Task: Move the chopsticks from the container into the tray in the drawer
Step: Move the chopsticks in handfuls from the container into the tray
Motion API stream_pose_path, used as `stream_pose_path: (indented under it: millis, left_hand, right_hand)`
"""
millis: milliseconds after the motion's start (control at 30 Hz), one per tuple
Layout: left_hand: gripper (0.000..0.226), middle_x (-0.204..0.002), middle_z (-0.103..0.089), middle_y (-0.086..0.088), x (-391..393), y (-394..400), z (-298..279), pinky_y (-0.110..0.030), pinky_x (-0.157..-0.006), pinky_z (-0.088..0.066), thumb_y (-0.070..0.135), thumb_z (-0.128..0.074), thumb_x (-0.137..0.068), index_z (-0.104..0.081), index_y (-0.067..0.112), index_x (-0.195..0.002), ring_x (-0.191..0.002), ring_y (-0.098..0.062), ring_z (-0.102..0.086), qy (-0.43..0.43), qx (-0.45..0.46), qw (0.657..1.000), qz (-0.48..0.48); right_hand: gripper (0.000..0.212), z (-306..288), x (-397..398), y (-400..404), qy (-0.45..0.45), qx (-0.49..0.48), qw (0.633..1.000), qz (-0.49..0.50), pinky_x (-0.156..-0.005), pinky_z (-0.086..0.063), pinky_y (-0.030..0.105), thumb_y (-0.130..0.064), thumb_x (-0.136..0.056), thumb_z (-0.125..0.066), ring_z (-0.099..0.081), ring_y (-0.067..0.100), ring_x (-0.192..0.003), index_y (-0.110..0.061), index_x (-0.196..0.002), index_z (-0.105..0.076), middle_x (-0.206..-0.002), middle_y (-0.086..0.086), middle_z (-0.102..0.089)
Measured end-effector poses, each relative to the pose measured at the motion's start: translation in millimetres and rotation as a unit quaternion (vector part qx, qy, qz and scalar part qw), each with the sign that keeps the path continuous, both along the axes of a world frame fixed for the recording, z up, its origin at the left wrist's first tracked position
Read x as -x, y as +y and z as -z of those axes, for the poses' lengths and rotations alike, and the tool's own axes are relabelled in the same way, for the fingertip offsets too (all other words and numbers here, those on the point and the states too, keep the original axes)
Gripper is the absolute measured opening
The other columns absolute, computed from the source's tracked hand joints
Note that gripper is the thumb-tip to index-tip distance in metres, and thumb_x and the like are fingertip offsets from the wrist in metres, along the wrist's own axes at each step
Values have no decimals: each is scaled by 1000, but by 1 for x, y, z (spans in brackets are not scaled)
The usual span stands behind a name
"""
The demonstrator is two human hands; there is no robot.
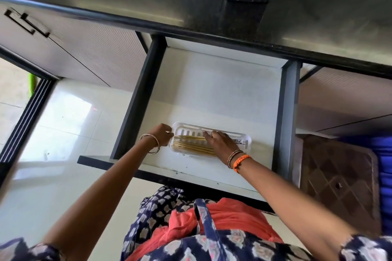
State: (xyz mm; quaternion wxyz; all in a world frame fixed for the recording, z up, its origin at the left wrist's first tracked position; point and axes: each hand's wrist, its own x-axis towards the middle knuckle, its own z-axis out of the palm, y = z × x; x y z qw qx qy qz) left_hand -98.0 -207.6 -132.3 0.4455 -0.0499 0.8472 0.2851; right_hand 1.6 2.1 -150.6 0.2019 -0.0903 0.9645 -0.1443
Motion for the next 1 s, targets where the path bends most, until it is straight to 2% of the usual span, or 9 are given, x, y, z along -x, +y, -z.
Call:
stream_pose_path:
  millis: [67, 200, 300, 500, 600, 667, 733, 867, 1000]
  left_hand:
    - [19, -103, -68, -28, 0, 2, 3, -49, -80, -57, 5, -50, -88, -63, -4, -98, -95, -40, -67, 2, 8, 1000, 2]
    - [23, -104, -68, -23, 2, 5, 1, -27, -48, -57, 3, -46, -90, -61, 1, -108, -86, -36, -70, -15, 21, 1000, 3]
    - [25, -104, -68, -24, 3, 7, 0, -29, -54, -58, 4, -48, -88, -59, 2, -110, -85, -35, -71, -17, 27, 999, -1]
    - [27, -104, -68, -23, 8, 7, 4, -31, -56, -58, 5, -48, -88, -57, 2, -114, -86, -35, -71, -39, 29, 999, -5]
    - [27, -92, -68, -17, 10, 9, -1, -28, -55, -56, 8, -45, -90, -59, 1, -112, -88, -35, -70, -31, 63, 996, 47]
    - [30, -104, -65, -18, 16, 15, -8, -33, -74, -54, 13, -44, -90, -59, 2, -113, -101, -36, -64, 35, 131, 980, 147]
    - [31, -120, -59, -22, 30, 27, -21, -37, -91, -46, 16, -46, -89, -58, 1, -113, -111, -37, -56, 108, 146, 970, 161]
    - [26, -115, -60, -22, 85, 76, -79, -39, -92, -48, 11, -47, -84, -63, 5, -104, -104, -38, -58, 280, 29, 955, 96]
    - [25, -111, -57, -23, 155, 144, -162, -42, -86, -49, 9, -44, -86, -63, 7, -102, -97, -40, -59, 454, -81, 886, 44]
  right_hand:
    - [63, 4, 3, -1, 0, -7, 1000, -8, -94, -44, 43, 11, -86, -35, -50, 35, -111, -9, -144, -25, -119, 20, -52]
    - [60, 9, 4, 5, 8, 12, 1000, 0, -83, -45, 37, 11, -86, -42, -51, 32, -105, -12, -140, -33, -113, 18, -52]
    - [53, 7, 5, 6, 2, 14, 1000, -18, -77, -47, 38, 8, -87, -44, -51, 32, -101, -12, -135, -36, -109, 16, -51]
    - [58, 11, 7, 6, -4, 3, 998, -58, -81, -46, 39, 17, -78, -39, -48, 31, -107, -11, -127, -49, -110, 15, -52]
    - [56, 1, 11, 5, 16, 21, 997, -75, -83, -48, 37, 18, -77, -40, -52, 31, -107, -8, -124, -53, -110, 14, -57]
    - [48, -19, 17, 6, 137, 79, 983, -96, -71, -56, 34, 18, -70, -48, -63, 30, -90, -3, -111, -64, -95, 14, -67]
    - [40, -43, 28, 11, 268, 122, 951, -99, -65, -56, 33, 15, -69, -53, -65, 29, -76, -2, -101, -69, -84, 12, -70]
    - [35, -110, 89, 44, 432, 126, 893, -17, -76, -54, 39, 5, -80, -42, -64, 34, -84, -1, -105, -67, -93, 17, -69]
    - [34, -184, 172, 107, 517, 102, 847, 72, -82, -47, 37, 8, -78, -45, -60, 35, -87, 0, -104, -66, -95, 19, -66]
